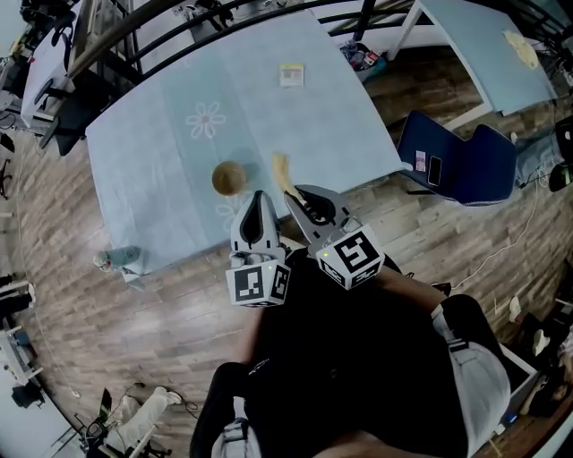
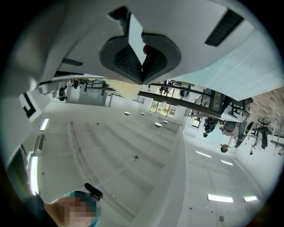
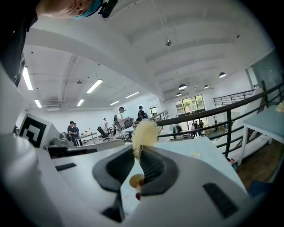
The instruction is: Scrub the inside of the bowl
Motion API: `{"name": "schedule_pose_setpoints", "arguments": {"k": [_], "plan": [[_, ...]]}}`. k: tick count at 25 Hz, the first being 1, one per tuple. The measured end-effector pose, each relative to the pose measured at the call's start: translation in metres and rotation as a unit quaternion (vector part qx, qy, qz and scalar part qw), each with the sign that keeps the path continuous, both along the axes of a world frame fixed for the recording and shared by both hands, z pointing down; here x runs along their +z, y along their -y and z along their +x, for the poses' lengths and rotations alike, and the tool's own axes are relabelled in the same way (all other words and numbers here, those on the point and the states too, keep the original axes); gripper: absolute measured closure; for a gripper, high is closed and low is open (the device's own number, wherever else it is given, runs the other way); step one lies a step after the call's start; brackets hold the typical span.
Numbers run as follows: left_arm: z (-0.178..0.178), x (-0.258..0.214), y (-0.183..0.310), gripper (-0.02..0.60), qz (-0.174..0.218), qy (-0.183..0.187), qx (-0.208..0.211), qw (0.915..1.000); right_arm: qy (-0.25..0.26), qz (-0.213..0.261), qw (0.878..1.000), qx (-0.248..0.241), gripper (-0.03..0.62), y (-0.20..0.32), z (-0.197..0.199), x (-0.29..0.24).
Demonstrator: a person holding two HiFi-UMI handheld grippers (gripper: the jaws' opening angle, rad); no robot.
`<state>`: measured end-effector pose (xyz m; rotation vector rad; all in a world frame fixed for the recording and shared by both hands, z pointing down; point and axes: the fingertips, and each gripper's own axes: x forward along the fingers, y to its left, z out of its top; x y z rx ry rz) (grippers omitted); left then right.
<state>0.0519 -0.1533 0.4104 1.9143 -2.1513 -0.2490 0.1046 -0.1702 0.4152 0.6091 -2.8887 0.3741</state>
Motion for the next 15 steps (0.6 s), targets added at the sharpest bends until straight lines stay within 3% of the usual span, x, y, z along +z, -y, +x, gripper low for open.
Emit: {"name": "schedule_pose_setpoints", "arguments": {"k": [9, 15], "plan": [[0.018, 0.01, -0.041, 0.566, -0.024, -0.001, -0.097, 0.995, 0.0, -0.007, 0.996, -0.092, 0.553, -0.02, 0.011, 0.011], [0.027, 0.015, -0.051, 0.566, -0.031, -0.004, -0.128, 0.9912, 0.001, -0.01, 0.992, -0.124, 0.553, -0.027, 0.016, 0.014]]}}
